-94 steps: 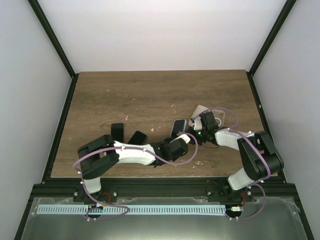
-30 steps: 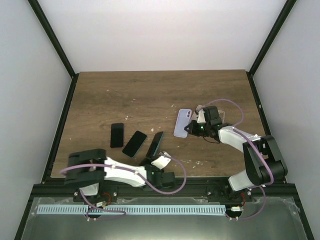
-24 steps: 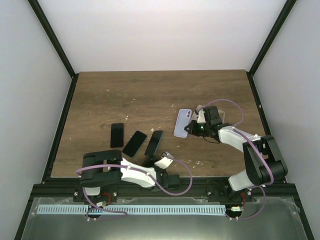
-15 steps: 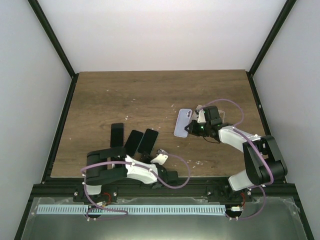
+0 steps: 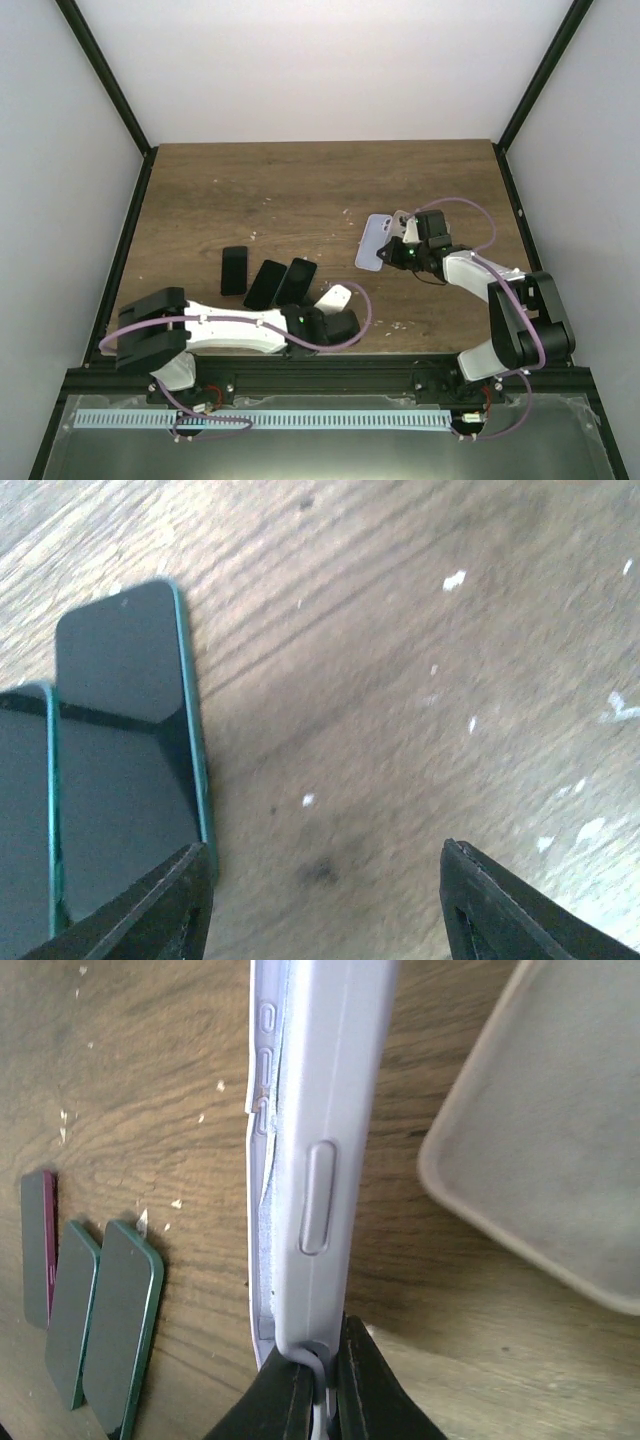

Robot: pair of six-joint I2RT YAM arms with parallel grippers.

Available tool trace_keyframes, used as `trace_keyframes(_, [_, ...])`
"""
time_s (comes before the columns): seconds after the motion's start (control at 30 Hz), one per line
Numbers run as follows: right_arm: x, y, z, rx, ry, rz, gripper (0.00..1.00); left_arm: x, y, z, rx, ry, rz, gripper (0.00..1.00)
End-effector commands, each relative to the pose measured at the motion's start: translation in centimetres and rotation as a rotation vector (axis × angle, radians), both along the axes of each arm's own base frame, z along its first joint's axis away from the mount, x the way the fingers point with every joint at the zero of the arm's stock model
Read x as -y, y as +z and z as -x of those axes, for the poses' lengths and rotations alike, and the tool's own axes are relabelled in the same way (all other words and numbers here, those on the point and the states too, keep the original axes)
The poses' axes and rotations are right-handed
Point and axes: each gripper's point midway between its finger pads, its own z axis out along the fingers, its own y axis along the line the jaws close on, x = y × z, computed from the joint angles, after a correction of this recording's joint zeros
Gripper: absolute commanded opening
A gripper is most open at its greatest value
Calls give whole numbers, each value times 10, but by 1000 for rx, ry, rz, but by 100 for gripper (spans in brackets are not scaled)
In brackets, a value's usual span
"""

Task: Take the phone out of the phone case
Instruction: Move the phone to the center of the board.

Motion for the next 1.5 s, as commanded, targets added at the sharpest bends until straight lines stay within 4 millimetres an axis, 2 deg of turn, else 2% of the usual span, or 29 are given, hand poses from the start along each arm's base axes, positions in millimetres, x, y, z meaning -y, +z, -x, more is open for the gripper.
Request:
trace_keyframes(0.0, [15,25,-22,74,-46,-21,1,37,15,-18,-81,-59,228,60])
trace_keyframes(0.23, [17,40,-23,119,-29,-61,1,63,15,-50,-215,-39,478,57])
trace_keyframes(0.4, [24,51,-27,157,-42,-58,1,69,-2,-73,-277,-5,485,55])
trace_keyframes(0.53, [38,53,-30,163,-80,-60,1,67,-20,-86,-316,44,458,55])
trace_keyframes(0.67, [50,58,-31,173,-105,-78,1,56,-31,-92,-323,93,447,55])
trace_keyframes(0.77, [52,61,-31,188,-107,-79,1,41,-40,-94,-327,130,432,55])
trace_keyframes(1.07, [53,72,-32,248,-100,-66,1,-22,-57,-87,-295,264,397,56])
trace_keyframes(1.27, [55,72,-34,258,-97,-43,1,-52,-48,-98,-250,346,442,56])
trace_keyframes(1.47, [56,80,-35,294,-93,-31,1,-44,-14,-105,-197,293,513,58])
